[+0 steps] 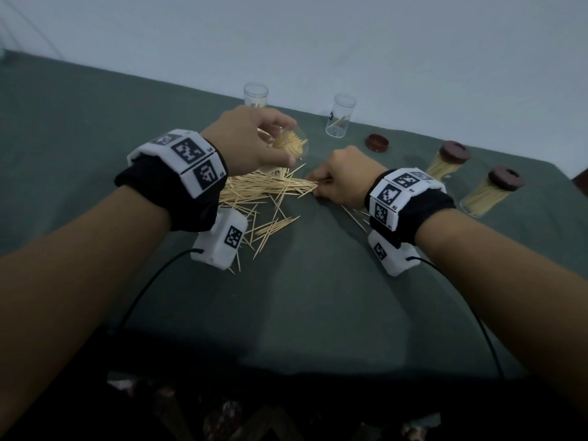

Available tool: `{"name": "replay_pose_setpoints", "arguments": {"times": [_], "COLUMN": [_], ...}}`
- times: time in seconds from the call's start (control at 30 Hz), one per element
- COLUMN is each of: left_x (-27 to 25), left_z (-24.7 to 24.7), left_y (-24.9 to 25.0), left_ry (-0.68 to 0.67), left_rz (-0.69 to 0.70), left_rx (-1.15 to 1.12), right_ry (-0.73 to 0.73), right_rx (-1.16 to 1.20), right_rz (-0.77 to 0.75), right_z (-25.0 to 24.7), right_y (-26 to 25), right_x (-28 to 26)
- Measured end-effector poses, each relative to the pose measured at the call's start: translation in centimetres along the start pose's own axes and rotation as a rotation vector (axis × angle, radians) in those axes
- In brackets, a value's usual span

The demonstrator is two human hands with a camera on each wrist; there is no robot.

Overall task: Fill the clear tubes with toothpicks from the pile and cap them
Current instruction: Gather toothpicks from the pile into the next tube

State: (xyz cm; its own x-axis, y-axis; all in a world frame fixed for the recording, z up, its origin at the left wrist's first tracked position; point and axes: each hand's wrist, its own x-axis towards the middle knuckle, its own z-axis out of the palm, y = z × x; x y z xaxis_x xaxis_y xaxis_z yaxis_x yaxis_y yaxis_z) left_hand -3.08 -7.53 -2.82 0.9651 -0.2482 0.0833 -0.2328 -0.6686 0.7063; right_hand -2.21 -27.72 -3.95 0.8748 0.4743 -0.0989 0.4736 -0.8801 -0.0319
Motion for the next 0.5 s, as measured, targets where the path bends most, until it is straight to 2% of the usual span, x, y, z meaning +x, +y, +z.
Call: {"name": "replay_pose_setpoints", "arguments": {"times": [0.2,0.5], "left_x": [0.0,-0.3], "left_z": [-0.1,-0.2], "left_y": [0.1,0.6], "left_ry": [-0.001,0.035], "left_rz": [-0.005,0.015], "left_rx": [0.031,0.216], "right_ry": [0.035,0.149], "right_rx": [0.124,0.256], "right_rz": [0.045,0.088], "right_z": [0.1,-0.2], "right_y": [1.5,3.6], "right_x": [-0.8,-2.6]}}
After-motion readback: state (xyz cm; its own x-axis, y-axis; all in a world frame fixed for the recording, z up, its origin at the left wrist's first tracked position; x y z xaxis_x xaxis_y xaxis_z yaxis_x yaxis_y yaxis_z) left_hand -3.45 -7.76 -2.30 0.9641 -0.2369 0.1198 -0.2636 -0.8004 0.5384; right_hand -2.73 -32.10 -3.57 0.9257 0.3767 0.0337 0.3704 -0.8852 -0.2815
